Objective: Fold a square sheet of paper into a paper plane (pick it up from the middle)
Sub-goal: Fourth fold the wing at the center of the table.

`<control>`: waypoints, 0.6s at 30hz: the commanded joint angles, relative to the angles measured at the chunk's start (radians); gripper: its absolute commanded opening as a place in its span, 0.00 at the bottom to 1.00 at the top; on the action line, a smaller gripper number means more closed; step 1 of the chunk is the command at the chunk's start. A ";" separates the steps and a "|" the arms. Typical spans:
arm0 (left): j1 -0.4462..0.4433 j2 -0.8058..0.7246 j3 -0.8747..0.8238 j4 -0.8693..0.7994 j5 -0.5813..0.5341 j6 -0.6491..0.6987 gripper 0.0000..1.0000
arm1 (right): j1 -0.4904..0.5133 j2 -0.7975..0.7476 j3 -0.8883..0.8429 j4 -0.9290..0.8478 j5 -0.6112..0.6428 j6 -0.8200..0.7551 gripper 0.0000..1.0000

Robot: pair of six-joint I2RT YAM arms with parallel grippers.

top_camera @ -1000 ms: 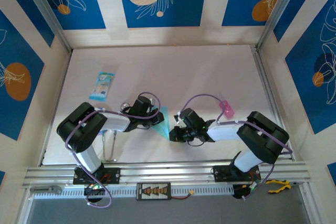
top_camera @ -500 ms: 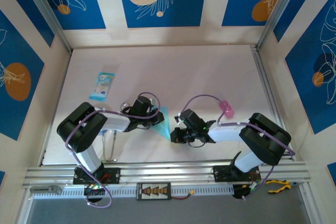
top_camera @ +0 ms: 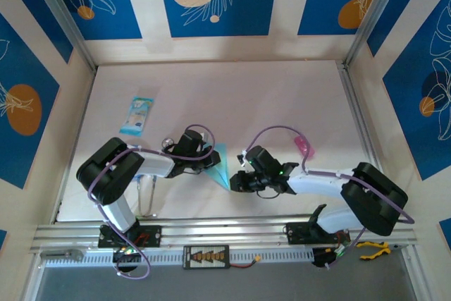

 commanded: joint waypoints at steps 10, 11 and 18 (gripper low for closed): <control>0.002 0.035 -0.031 -0.024 -0.028 -0.011 0.09 | 0.001 0.161 0.151 0.063 -0.120 0.001 0.03; 0.004 0.035 -0.031 -0.024 -0.028 -0.012 0.09 | 0.004 0.175 0.157 0.066 -0.117 0.003 0.03; 0.003 0.034 -0.027 -0.034 -0.028 -0.008 0.09 | 0.012 0.249 0.162 0.009 -0.043 0.009 0.03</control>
